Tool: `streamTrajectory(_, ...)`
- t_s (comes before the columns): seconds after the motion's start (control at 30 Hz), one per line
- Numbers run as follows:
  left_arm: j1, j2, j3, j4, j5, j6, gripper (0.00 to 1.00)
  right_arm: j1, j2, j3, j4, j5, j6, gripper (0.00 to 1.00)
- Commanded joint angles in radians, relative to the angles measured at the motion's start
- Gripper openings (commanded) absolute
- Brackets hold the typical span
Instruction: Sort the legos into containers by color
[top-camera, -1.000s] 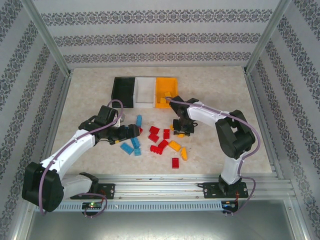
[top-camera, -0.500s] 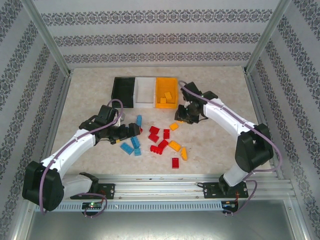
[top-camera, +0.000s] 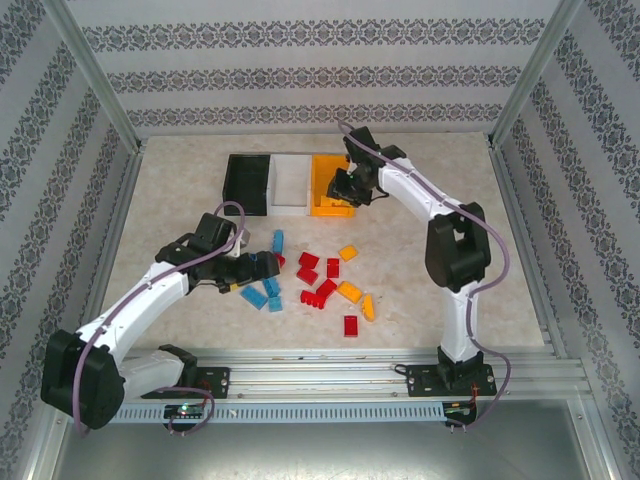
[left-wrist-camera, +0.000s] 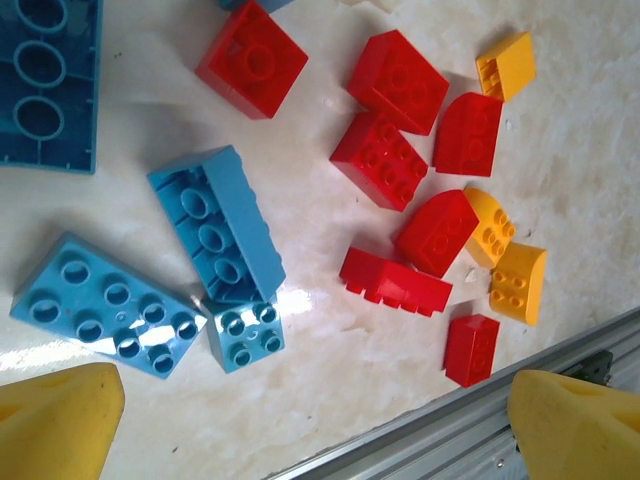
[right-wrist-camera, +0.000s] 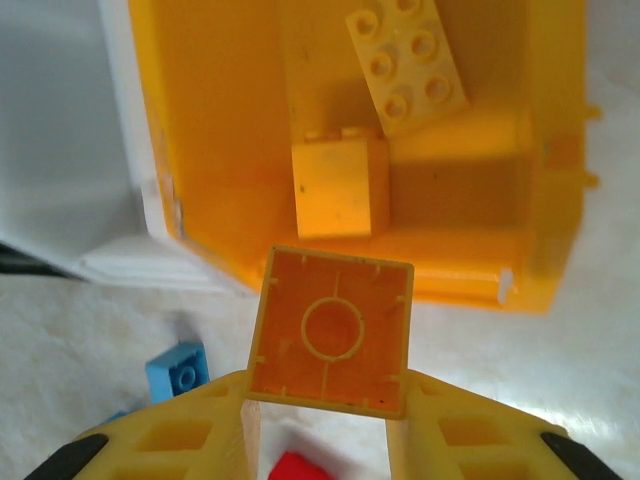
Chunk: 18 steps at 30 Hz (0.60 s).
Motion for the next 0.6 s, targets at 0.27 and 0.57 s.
streamTrajectory(0.27, -0.009, -0.025, 0.016, -0.089, -0.032, 0.046, 0.99, -0.018, 0.091, 0.203, -0.079, -0.003, -0.019, 0.55)
streamTrajectory(0.57, -0.017, 0.029, 0.057, -0.071, -0.02, 0.083, 0.99, -0.008, -0.229, -0.11, -0.154, 0.035, -0.07, 0.57)
